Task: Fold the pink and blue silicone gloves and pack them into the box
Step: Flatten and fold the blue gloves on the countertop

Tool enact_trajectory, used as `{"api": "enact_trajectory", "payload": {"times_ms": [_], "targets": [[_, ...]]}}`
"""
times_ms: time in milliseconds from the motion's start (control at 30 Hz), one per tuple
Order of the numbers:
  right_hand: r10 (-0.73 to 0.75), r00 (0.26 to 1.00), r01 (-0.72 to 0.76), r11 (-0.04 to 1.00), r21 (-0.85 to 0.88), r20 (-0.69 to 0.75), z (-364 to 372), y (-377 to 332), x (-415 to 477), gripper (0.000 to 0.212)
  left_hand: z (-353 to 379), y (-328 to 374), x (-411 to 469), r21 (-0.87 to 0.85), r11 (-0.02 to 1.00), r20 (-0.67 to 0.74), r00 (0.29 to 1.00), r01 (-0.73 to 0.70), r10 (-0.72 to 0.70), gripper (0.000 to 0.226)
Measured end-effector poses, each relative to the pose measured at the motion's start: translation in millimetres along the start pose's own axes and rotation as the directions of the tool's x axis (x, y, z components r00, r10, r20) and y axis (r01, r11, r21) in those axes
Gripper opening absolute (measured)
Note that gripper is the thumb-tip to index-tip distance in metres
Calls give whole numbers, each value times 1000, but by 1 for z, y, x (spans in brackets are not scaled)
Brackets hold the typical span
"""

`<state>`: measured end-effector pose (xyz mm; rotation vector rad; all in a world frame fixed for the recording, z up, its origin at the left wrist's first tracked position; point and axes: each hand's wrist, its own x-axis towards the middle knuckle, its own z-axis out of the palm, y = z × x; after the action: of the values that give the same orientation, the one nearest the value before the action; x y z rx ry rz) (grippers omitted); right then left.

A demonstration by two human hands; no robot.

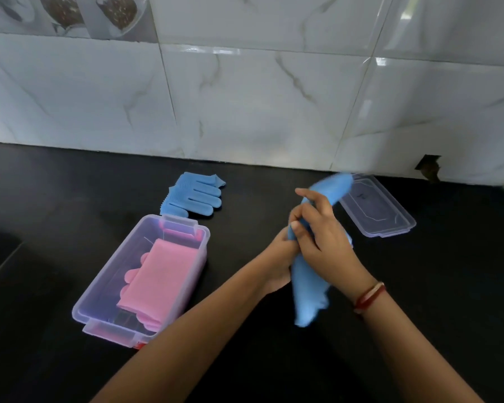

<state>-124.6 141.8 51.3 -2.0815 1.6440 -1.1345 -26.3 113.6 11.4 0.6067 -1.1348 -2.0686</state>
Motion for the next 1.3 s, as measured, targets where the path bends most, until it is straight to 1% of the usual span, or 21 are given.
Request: {"api": "enact_trajectory", "payload": {"times_ms": [33,100,200,267,333,467,567,667,733,800,833,900,967,1000,1033,1067,1100,1167,1200,1233,1300], "targets": [[-59,998,59,998,-14,-4,-2,-5,6,4,1,0,1,-149,989,36,999,-22,27,37],[-126,991,128,991,-37,54,-2,-12,20,19,-2,1,4,-399,917,98,994,-13,57,47],[3,953,32,993,-110,302,16,-6,29,52,-15,-4,-4,-574,819,-2,1000,-21,24,42],[182,841,-77,973,-219,510,38,14,17,61,-30,-17,-15,-620,784,-130,983,22,-131,43],[283,718,-144,954,-262,636,53,34,-5,55,-41,-26,-26,-627,771,-209,931,108,-300,45],[331,716,-292,942,-167,614,50,48,-22,50,-39,-20,-27,-556,800,-284,853,226,-438,51],[362,758,-267,931,-248,543,44,38,-18,42,-27,-16,-26,-576,778,-285,831,250,-478,47],[357,802,-139,891,-432,479,37,18,-19,34,-19,-15,-21,-475,821,-352,788,316,-506,44],[355,768,-143,906,-398,533,30,6,-22,22,-16,-16,-19,-308,894,-500,745,324,-442,51],[334,693,-129,929,-346,639,24,-5,-26,19,-21,-15,-22,0,964,-703,686,265,-188,66],[313,635,-113,942,-315,706,22,-12,-27,22,-24,-13,-24,198,956,-716,698,214,-8,68],[235,472,-105,972,-210,850,19,-28,-29,28,-28,-10,-29,554,821,-583,768,135,267,55],[142,320,-117,987,-110,937,17,-42,-27,31,-33,-11,-24,776,620,-408,839,111,360,43],[115,282,-130,988,-81,953,16,-46,-25,32,-35,-14,-19,845,527,-329,865,90,379,42],[108,278,-144,987,-70,954,16,-49,-20,32,-37,-17,-13,891,449,-263,889,75,374,45],[119,305,-158,985,-73,945,16,-49,-14,33,-41,-23,-8,929,363,-207,919,76,336,51],[142,353,-166,982,-88,925,16,-49,-8,33,-47,-33,-6,975,200,-146,955,95,258,58],[174,444,-125,983,-131,879,14,-44,8,29,-61,-55,-8,970,-219,-85,992,104,91,65],[164,478,-95,986,-134,863,13,-41,15,25,-66,-64,-11,942,-321,-81,994,98,66,66],[149,518,-78,989,-127,842,12,-38,22,22,-70,-68,-12,932,-346,-82,994,103,76,65],[147,612,-123,988,-90,777,16,-30,34,17,-73,-69,-8,946,-311,-61,994,87,93,69]]}}
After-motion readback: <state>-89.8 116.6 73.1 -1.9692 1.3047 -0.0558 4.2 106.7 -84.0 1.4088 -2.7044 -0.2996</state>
